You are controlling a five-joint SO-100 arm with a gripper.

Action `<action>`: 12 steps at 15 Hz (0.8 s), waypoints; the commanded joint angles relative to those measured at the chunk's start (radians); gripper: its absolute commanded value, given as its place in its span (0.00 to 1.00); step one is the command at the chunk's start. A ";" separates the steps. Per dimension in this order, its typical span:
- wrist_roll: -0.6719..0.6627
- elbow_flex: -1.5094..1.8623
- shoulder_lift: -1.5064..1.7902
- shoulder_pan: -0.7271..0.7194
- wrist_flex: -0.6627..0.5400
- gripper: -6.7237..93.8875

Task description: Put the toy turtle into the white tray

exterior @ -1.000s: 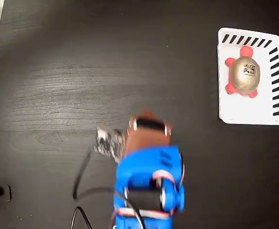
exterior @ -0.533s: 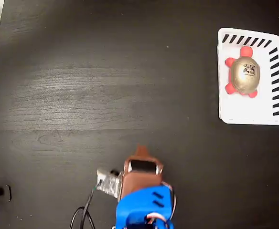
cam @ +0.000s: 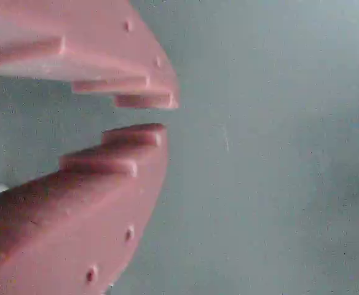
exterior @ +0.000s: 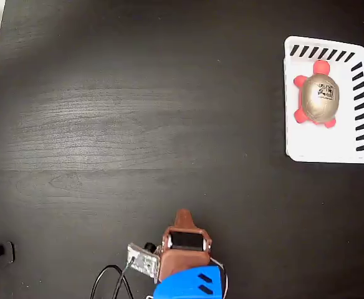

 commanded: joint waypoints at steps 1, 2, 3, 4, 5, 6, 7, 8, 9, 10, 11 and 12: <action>0.006 -0.009 0.077 -0.014 0.058 0.06; 0.006 -0.009 0.077 -0.014 0.058 0.06; 0.003 -0.009 0.077 -0.014 0.058 0.06; -0.009 -0.009 0.077 -0.018 0.060 0.06; -0.014 -0.009 0.077 -0.021 0.060 0.06; -0.015 -0.009 0.077 -0.021 0.060 0.06; -0.015 -0.009 0.077 -0.021 0.060 0.06; -0.015 -0.009 0.077 -0.021 0.060 0.06; -0.015 -0.009 0.077 -0.021 0.060 0.06; -0.015 -0.009 0.077 -0.021 0.060 0.06; -0.015 -0.009 0.077 -0.021 0.060 0.06; -0.015 -0.009 0.077 -0.021 0.060 0.06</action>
